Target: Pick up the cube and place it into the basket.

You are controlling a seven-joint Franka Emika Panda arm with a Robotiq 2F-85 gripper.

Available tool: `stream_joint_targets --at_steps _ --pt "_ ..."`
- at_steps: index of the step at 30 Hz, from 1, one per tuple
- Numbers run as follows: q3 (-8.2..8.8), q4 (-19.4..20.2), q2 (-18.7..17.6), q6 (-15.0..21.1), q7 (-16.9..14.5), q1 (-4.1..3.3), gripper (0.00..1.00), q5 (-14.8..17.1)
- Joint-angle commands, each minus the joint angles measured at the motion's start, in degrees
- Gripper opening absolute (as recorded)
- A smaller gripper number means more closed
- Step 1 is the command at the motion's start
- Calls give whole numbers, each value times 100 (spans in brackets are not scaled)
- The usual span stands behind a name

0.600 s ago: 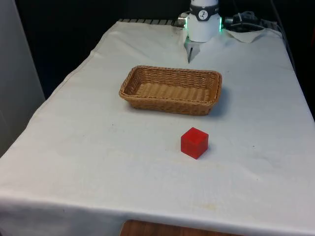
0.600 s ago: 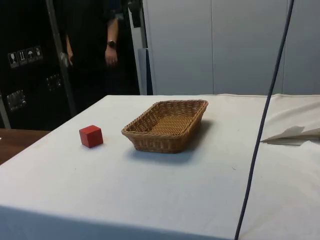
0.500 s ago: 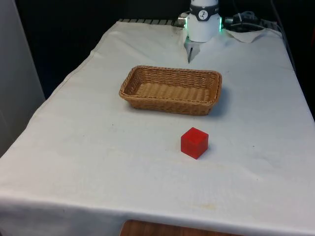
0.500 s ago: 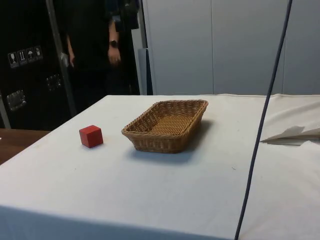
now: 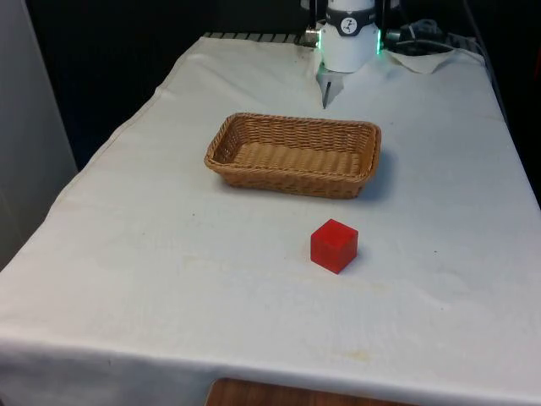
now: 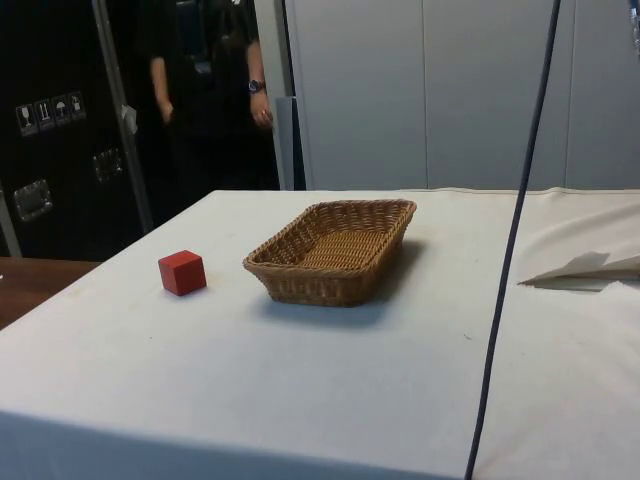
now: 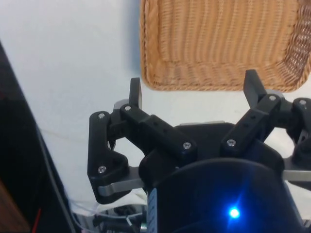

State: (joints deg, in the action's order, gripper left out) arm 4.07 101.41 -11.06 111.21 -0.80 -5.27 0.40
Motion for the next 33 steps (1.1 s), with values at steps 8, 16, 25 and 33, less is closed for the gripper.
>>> stream_joint_targets --at_steps 8,16,25,33 --pt "-34 -212 -332 223 201 -23 100 -264" --pt "-126 -401 -625 435 401 -40 100 -487" --pt "-235 -544 -882 699 544 -34 100 -584" --pt "-246 -630 -1175 1054 533 -6 100 -573"
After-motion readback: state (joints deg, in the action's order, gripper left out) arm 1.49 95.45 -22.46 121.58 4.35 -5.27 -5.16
